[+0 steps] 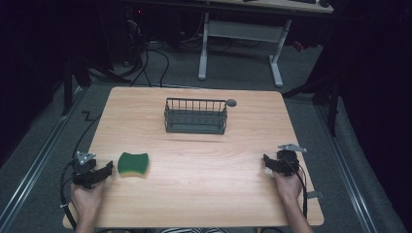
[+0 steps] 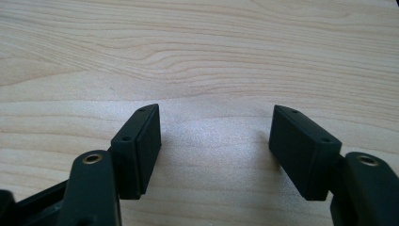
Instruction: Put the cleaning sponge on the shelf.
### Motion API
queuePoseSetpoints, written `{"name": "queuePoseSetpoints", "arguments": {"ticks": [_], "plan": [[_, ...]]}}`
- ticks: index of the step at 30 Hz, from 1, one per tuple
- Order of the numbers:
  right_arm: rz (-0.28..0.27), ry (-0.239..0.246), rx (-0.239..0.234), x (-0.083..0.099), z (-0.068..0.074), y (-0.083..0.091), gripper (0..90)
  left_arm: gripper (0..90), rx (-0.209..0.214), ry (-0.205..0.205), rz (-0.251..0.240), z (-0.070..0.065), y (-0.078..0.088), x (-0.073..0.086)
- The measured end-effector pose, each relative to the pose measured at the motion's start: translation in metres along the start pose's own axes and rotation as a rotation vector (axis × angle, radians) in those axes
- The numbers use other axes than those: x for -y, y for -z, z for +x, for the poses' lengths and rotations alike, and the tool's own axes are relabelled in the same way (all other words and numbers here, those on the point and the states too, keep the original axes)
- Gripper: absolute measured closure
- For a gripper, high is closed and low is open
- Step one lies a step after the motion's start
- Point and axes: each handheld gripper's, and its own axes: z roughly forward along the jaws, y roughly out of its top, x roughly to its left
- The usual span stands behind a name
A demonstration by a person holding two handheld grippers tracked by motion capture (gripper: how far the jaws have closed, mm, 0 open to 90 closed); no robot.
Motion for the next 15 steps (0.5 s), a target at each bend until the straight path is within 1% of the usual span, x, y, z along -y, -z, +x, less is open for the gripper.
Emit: {"name": "queuePoseSetpoints", "arguments": {"ticks": [2,3,4,5,6,10,15], "plan": [[0.004,-0.006,-0.006,-0.001,0.001,0.0,36.4,35.9,0.002,0.007,0.002,0.001,0.0,0.0],[-0.008,0.004,-0.016,-0.002,0.002,0.001,38.4,35.7,0.005,0.017,0.004,0.002,0.001,-0.001],[-0.008,0.004,-0.016,-0.002,0.002,0.001,38.4,35.7,0.005,0.017,0.004,0.002,0.001,-0.001],[-0.017,0.019,-0.014,-0.003,0.004,0.003,41.0,35.7,0.012,0.025,0.002,0.004,0.002,-0.001],[-0.026,0.019,-0.018,-0.004,0.005,0.004,41.9,35.7,0.015,0.03,-0.003,0.004,0.002,-0.001],[-0.065,0.019,-0.045,-0.007,0.006,0.008,43.0,37.0,0.022,0.018,-0.002,0.004,0.003,-0.003],[-0.073,0.025,-0.071,-0.014,0.009,0.013,45.4,37.8,0.042,0.028,-0.02,0.002,0.006,-0.01]]}}
